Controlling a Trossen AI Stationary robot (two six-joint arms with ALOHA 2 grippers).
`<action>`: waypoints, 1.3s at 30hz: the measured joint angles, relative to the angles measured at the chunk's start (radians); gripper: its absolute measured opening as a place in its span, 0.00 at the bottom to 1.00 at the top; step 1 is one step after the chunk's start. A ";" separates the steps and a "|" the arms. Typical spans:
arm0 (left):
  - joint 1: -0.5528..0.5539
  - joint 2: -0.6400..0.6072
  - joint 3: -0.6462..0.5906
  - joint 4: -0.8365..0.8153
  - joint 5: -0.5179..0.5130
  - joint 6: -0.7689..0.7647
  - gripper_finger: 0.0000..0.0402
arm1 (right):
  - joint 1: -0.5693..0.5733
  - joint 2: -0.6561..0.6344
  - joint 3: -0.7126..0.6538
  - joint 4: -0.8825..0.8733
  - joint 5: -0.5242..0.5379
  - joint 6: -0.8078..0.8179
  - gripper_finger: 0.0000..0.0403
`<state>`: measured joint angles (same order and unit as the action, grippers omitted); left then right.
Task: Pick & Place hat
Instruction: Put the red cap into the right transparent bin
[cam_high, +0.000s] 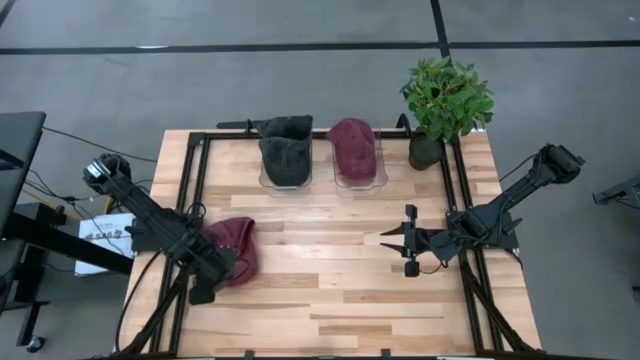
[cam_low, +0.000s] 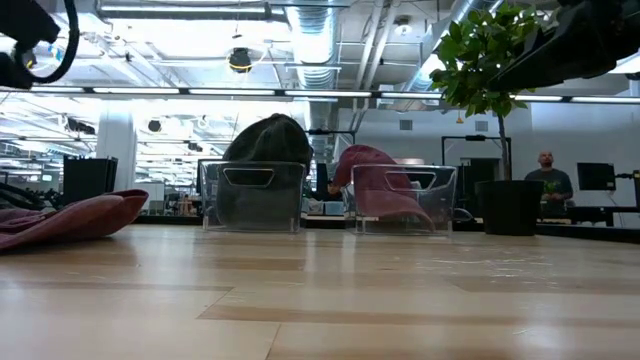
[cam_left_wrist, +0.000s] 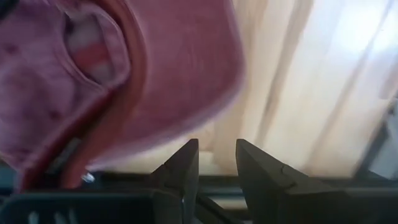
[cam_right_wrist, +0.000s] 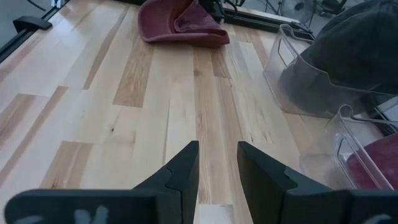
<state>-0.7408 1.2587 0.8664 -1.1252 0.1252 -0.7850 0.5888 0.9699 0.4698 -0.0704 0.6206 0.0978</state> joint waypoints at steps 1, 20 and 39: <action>-0.007 0.000 0.000 0.000 -0.028 0.006 0.26 | 0.000 0.000 0.000 0.000 0.000 0.000 0.25; -0.023 0.000 0.000 0.045 -0.159 -0.426 0.26 | 0.000 0.000 0.000 0.000 -0.001 0.008 0.25; 0.283 0.001 -0.056 0.446 -0.567 -0.732 0.26 | 0.000 0.000 0.000 0.003 -0.001 0.007 0.25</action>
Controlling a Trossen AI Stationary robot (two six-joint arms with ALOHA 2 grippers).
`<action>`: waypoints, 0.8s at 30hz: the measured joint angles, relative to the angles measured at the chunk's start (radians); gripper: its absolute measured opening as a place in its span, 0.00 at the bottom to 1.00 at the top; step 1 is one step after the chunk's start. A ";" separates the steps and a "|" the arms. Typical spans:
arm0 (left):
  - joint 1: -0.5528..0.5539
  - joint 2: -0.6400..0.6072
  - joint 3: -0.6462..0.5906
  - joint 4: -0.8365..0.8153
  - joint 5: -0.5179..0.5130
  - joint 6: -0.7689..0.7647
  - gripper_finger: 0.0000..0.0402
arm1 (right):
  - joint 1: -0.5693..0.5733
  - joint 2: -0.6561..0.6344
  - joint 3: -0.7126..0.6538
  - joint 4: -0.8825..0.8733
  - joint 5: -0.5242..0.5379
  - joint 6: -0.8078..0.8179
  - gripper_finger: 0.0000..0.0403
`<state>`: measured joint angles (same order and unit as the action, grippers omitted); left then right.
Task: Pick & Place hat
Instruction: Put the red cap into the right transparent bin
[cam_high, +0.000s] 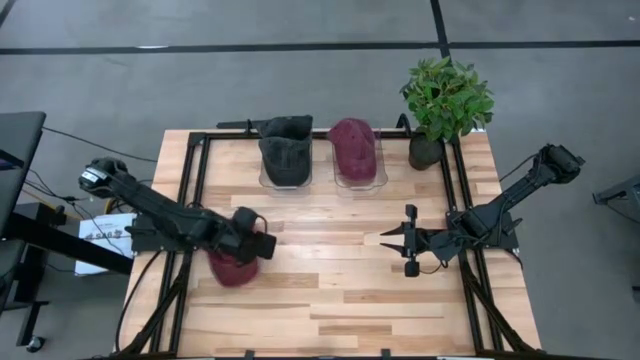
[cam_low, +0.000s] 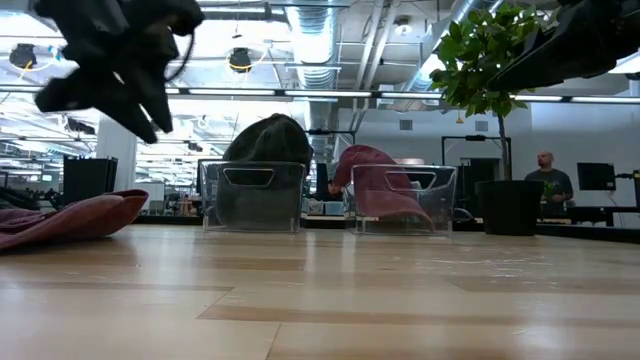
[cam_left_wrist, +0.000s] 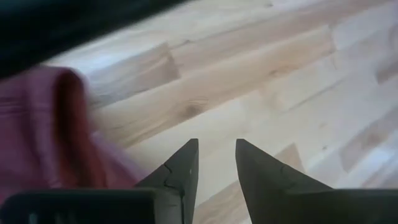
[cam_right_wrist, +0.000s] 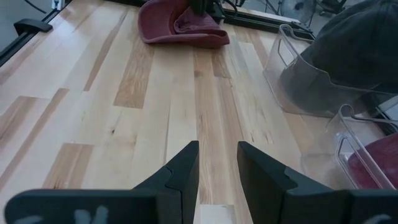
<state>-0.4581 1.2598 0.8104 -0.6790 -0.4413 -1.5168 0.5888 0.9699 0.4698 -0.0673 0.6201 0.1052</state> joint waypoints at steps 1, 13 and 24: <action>0.022 0.000 -0.008 0.024 0.026 0.028 0.26 | 0.000 0.000 0.000 0.000 0.000 0.000 0.25; 0.097 -0.008 -0.011 0.041 0.064 0.098 0.26 | 0.000 0.000 0.000 -0.008 -0.016 0.000 0.25; 0.179 -0.008 -0.103 0.045 0.156 0.148 0.26 | 0.000 0.000 0.000 -0.006 -0.018 0.032 0.25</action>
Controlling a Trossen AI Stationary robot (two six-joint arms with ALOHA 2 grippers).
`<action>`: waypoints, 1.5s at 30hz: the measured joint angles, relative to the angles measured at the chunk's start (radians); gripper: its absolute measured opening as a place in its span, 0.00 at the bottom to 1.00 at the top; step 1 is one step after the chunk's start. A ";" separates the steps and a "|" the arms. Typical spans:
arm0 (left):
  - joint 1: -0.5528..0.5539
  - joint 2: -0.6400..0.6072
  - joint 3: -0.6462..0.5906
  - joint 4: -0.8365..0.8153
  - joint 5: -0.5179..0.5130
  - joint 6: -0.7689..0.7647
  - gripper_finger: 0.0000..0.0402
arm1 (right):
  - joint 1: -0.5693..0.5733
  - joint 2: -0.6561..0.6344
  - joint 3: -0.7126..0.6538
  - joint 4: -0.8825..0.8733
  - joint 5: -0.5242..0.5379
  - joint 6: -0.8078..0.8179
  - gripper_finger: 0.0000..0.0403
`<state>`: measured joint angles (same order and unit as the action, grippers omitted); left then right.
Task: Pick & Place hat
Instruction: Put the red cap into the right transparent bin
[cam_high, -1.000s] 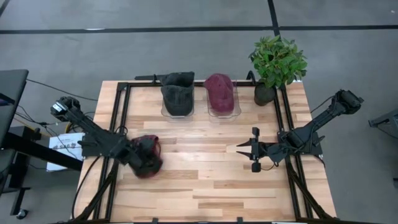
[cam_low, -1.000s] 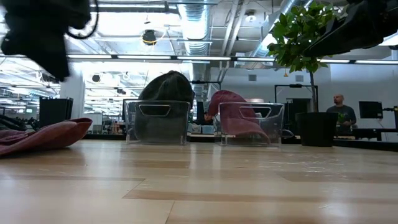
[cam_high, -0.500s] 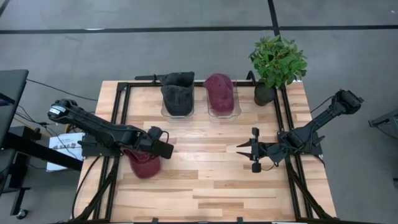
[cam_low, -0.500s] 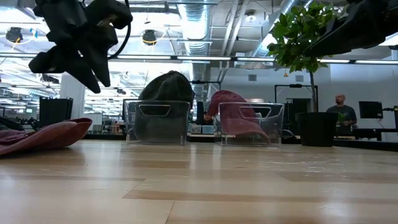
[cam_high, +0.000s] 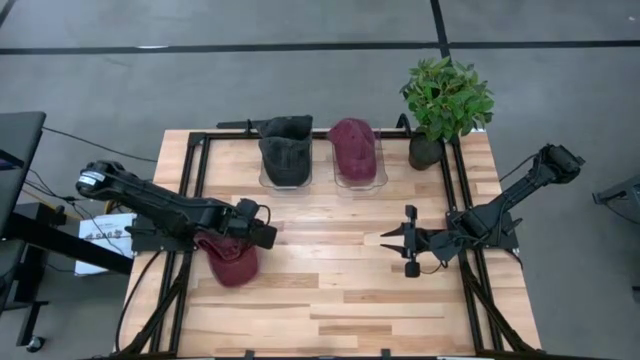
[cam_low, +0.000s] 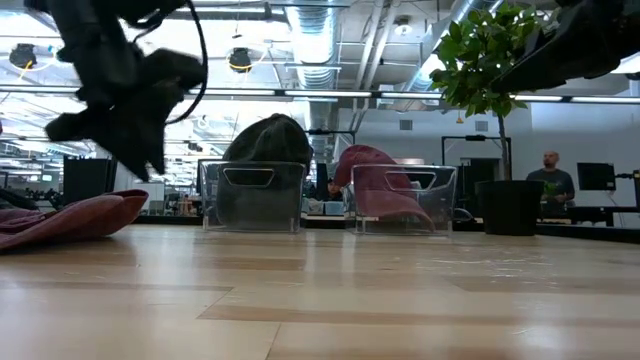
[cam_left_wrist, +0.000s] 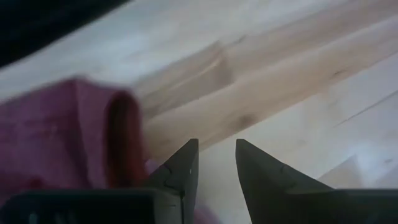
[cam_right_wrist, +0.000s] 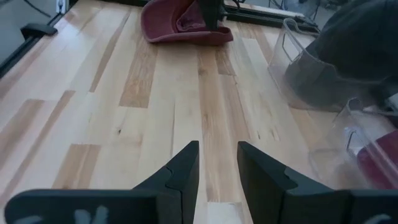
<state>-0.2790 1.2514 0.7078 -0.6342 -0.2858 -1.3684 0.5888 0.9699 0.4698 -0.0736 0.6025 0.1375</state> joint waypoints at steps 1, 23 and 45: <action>0.005 0.000 -0.012 0.001 0.021 -0.006 0.26 | 0.000 0.000 0.000 0.000 -0.001 0.018 0.25; -0.029 -0.018 0.027 0.010 0.036 -0.154 0.47 | 0.140 0.000 0.000 -0.007 0.000 0.042 0.25; 0.111 -0.011 0.028 -0.223 0.104 -0.186 0.38 | 0.135 0.000 0.000 -0.024 0.000 0.039 0.25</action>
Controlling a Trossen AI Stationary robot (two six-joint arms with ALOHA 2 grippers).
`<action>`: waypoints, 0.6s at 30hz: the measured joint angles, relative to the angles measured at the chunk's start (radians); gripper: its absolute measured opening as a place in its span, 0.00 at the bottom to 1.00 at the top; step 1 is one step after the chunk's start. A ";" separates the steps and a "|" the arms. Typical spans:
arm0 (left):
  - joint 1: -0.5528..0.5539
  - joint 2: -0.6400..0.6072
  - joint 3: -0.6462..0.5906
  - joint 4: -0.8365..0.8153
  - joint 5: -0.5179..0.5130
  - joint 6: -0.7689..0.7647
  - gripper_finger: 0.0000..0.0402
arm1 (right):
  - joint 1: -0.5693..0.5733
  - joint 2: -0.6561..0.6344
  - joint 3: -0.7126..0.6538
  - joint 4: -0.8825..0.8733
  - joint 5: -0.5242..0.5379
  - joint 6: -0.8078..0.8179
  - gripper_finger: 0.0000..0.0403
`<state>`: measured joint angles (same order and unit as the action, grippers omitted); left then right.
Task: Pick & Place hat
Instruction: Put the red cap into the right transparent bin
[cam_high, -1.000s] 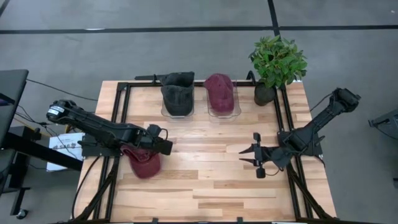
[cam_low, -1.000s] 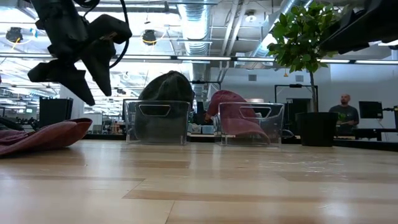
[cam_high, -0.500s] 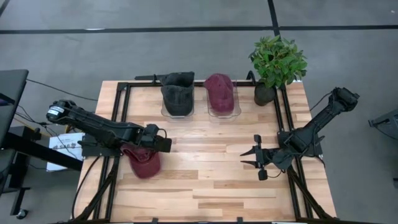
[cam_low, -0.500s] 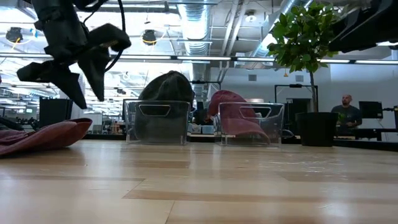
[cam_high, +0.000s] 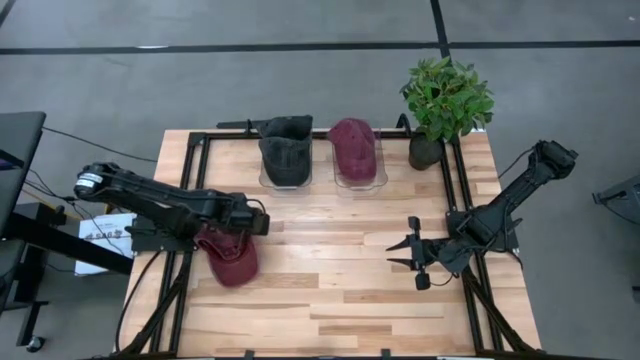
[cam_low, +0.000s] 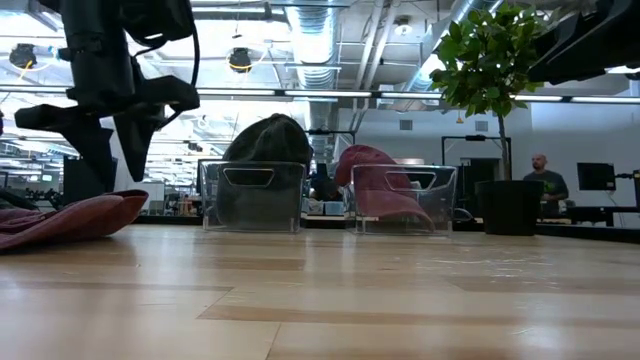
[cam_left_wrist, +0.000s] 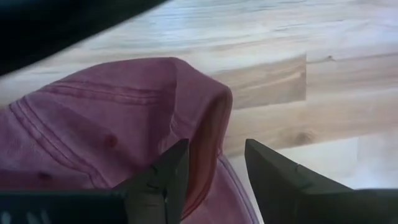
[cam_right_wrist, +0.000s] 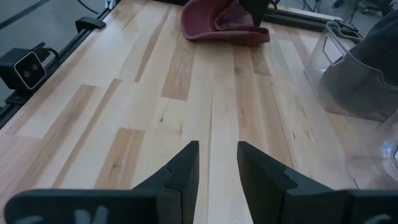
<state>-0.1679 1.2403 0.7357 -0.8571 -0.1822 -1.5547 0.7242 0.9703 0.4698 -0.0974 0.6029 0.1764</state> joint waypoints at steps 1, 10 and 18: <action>0.004 0.005 0.000 0.001 0.000 -0.002 0.38 | 0.000 0.000 0.000 0.000 0.000 0.000 0.25; 0.035 0.108 0.000 0.016 0.001 -0.003 0.38 | 0.000 0.000 0.000 0.000 0.000 0.000 0.25; 0.037 0.207 0.000 0.171 0.005 0.053 0.36 | 0.000 0.000 0.000 0.000 0.000 0.000 0.25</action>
<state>-0.1307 1.4468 0.7357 -0.6860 -0.1773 -1.5014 0.7242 0.9703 0.4697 -0.0973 0.6025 0.1764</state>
